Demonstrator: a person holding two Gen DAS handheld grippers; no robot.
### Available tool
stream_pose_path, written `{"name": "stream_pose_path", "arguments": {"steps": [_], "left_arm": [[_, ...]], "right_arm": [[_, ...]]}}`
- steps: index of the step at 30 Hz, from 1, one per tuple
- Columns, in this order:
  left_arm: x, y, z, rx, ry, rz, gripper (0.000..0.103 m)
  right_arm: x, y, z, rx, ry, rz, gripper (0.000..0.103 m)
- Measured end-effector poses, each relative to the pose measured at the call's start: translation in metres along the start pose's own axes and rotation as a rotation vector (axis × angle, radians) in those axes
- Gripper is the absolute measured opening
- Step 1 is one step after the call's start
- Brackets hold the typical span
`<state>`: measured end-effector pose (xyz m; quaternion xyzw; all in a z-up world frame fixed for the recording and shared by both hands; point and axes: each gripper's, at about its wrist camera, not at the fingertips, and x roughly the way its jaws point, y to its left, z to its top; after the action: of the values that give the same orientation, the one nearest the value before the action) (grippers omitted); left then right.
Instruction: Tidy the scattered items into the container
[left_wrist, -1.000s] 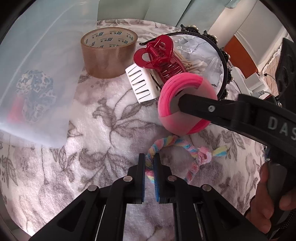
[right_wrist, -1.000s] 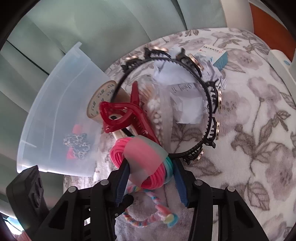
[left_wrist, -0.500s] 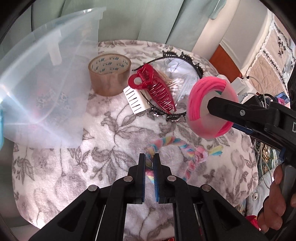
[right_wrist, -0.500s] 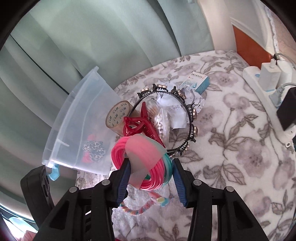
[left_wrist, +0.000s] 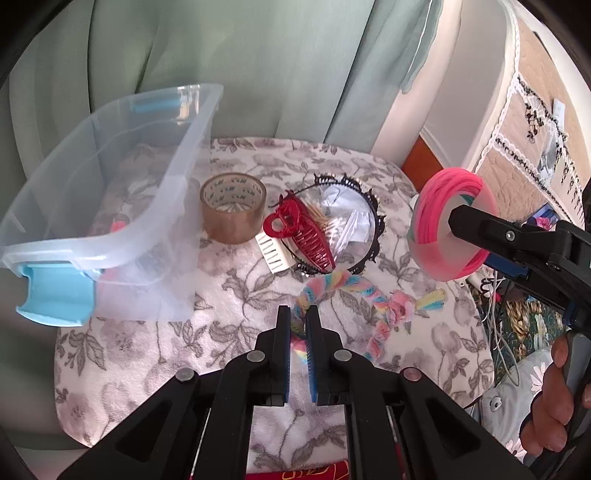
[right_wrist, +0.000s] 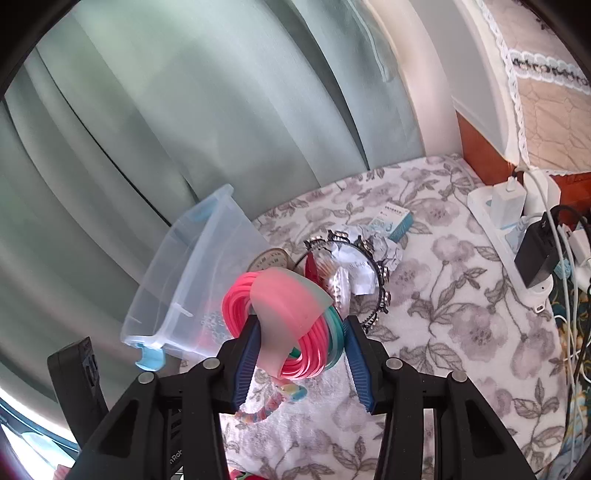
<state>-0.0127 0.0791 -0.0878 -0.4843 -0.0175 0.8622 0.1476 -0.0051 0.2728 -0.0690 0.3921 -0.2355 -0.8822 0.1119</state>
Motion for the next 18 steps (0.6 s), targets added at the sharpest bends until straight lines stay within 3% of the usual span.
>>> {"name": "stream_pose_path", "arguments": {"steps": [11, 18], "left_arm": [[-0.054, -0.001, 0.025, 0.041, -0.141, 0.006, 0.007], [-0.095, 0.015, 0.035, 0.014, -0.3, 0.032, 0.007]], "right_arm": [[-0.031, 0.023, 0.01, -0.028, -0.074, -0.004, 0.049], [-0.054, 0.053, 0.018, -0.069, -0.135, 0.035, 0.048]]}}
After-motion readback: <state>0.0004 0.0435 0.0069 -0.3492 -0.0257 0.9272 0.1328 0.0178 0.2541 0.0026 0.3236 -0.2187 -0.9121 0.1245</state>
